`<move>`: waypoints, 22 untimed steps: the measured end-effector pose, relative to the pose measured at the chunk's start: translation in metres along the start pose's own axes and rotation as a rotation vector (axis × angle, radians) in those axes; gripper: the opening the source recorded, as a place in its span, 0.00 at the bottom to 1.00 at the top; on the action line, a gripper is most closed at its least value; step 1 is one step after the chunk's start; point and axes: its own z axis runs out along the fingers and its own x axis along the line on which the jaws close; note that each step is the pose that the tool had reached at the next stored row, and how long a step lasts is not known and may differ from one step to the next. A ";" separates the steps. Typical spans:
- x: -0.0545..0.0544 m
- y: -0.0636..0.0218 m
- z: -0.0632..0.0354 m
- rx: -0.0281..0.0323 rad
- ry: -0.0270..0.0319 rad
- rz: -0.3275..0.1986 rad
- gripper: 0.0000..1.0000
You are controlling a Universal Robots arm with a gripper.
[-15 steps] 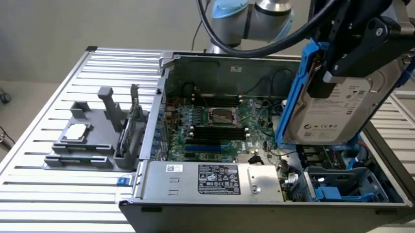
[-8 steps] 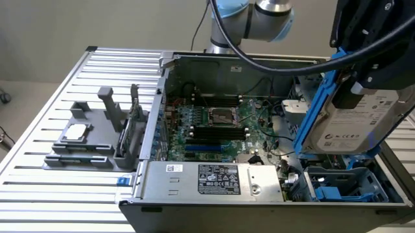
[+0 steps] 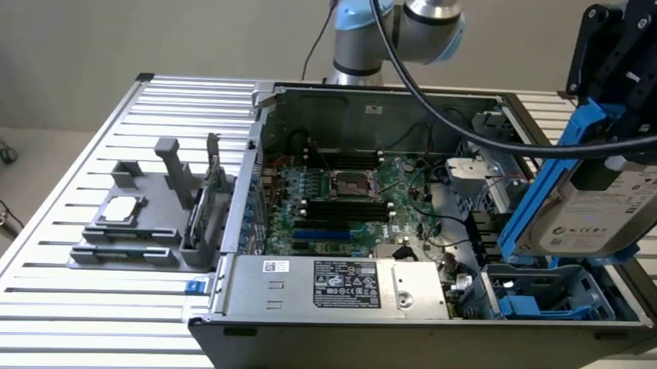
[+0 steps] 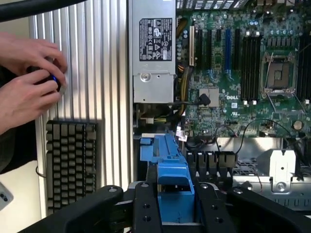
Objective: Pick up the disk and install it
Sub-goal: 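Pick up the disk, then insert the disk into the insertion slot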
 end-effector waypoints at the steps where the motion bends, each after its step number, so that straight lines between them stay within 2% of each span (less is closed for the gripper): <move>1: 0.000 -0.0043 0.0019 0.0000 0.0000 0.000 0.32; 3: 0.002 -0.0106 0.0057 0.0000 0.0000 0.000 0.32; 5: 0.003 -0.0131 0.0095 0.0000 -0.0001 0.000 0.32; 9: 0.005 -0.0134 0.0167 -0.0006 0.0001 0.000 0.32; 10: 0.005 -0.0135 0.0182 -0.0018 0.0002 0.000 0.32; 11: 0.005 -0.0136 0.0185 -0.0056 0.0002 0.000 0.32; 13: 0.005 -0.0135 0.0187 -0.0068 0.0000 0.000 0.32; 22: 0.006 -0.0135 0.0306 -0.0074 -0.0084 0.000 0.32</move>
